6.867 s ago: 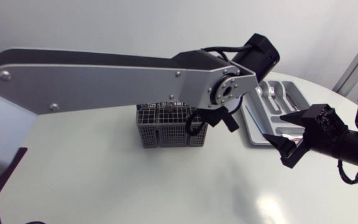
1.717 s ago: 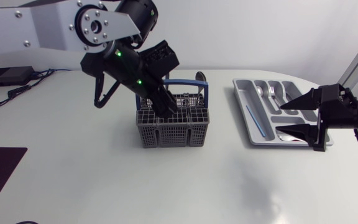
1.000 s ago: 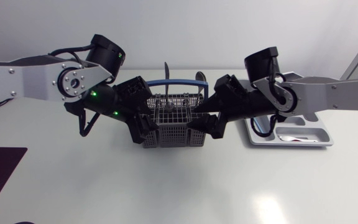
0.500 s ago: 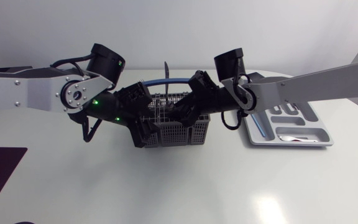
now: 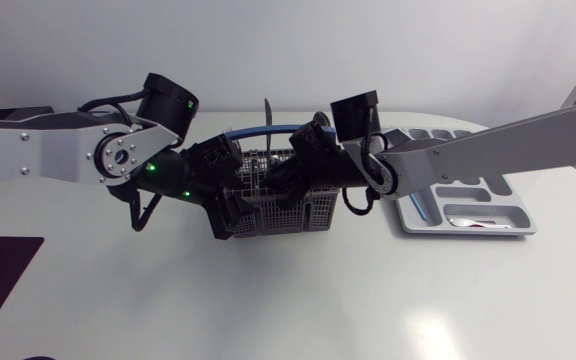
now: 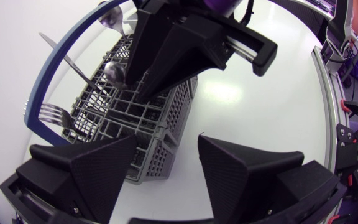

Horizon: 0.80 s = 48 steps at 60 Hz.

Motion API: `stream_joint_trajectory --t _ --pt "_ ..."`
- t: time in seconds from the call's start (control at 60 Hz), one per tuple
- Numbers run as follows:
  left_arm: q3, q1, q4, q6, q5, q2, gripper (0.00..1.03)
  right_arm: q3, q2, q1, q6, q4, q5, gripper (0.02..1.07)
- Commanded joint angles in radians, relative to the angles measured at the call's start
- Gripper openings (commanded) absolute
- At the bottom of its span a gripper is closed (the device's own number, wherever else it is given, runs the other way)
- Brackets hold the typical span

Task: Unload the cutlery basket into the drawer organizer.

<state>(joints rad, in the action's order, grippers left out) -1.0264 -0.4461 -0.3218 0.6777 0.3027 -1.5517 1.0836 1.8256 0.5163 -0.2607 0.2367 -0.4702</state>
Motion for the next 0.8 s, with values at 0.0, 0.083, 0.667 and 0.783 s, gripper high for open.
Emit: stream_joint_trajectory --t 0.0,0.083,0.667,0.783 --pt "0.025 0.003 0.006 0.005 0.010 0.027 0.82 -0.033 -0.005 0.008 0.023 0.016 0.010 0.25" --pt "0.025 0.001 0.006 0.005 0.010 0.028 0.82 -0.060 -0.037 0.008 0.023 0.038 0.015 0.18" --pt "0.040 -0.019 0.046 -0.012 0.010 0.002 0.84 -0.198 -0.107 -0.027 0.029 0.171 0.071 0.44" --pt "0.048 -0.017 0.055 -0.012 0.010 0.002 0.84 -0.180 -0.068 -0.022 0.032 0.193 0.074 0.52"
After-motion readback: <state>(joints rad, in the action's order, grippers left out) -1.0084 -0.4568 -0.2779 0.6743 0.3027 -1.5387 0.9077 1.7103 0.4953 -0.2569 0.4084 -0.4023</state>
